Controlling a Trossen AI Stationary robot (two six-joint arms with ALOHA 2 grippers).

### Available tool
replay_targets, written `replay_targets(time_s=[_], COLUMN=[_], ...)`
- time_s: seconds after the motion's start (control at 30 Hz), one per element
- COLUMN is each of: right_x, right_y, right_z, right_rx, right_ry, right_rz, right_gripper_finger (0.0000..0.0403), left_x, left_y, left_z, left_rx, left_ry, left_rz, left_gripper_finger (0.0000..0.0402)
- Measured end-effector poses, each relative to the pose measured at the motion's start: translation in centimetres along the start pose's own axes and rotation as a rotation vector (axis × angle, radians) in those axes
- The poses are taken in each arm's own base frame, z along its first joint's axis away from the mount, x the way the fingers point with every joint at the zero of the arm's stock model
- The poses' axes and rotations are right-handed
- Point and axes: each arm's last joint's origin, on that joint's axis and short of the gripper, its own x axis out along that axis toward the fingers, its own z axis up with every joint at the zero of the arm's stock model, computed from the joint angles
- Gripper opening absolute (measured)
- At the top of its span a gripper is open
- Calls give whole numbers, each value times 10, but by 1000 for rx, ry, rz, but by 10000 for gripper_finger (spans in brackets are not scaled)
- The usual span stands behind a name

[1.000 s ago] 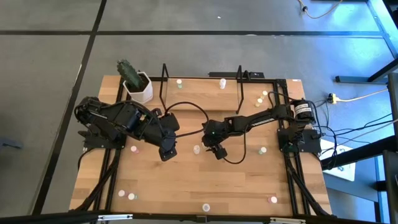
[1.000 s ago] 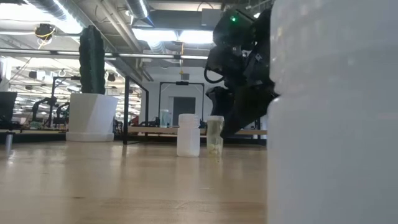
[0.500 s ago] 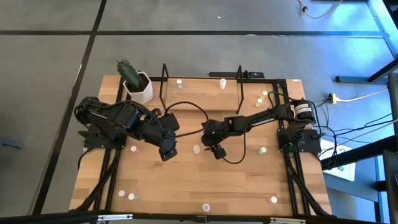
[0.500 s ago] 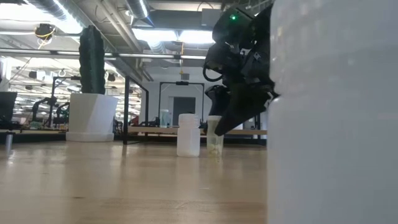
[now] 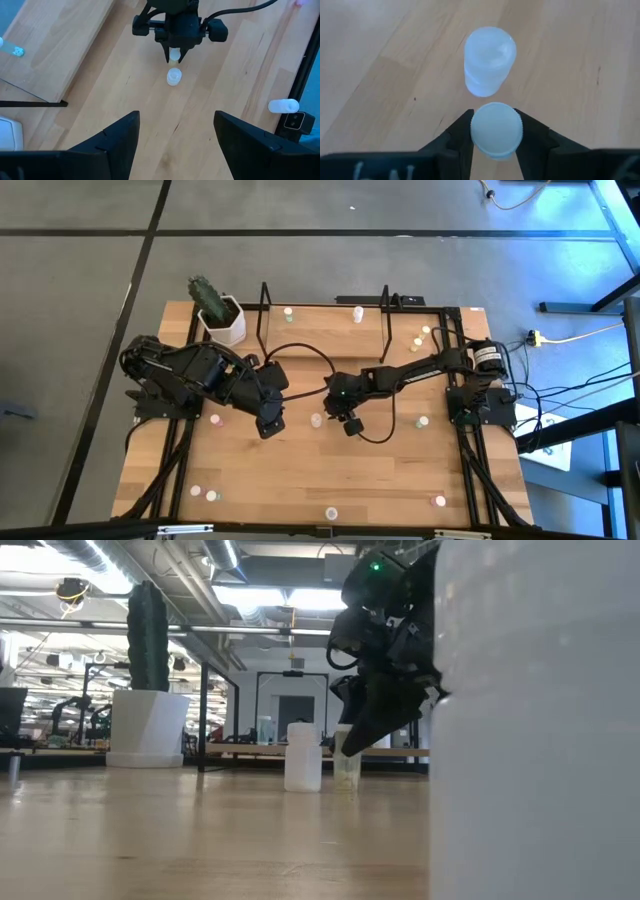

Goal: Pick and place medicine bottles onto shelf by color
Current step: Put the center yellow pill bottle on the shelf

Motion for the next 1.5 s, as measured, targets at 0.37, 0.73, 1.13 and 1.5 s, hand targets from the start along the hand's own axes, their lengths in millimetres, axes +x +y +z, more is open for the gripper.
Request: replay_targets(time_s=[0.37,0.73,1.13,1.5], right_x=[-31,-90,-142,-161], right_y=[-5,-57,-131,-183], right_z=[16,57,41,2], right_rx=[177,386,518,642], right_ry=[-55,-40,-68,-50], right_rz=[-38,-142,-312,-510], right_gripper_finger=[123,123,123,123], left_x=[0,0,1,9], left_y=[0,1,4,26], left_z=[0,1,4,23], left_rx=[1,4,-35,-121], left_ry=[0,-21,-85,-138], left_rz=[0,21,84,188], left_gripper_finger=[249,249,249,249])
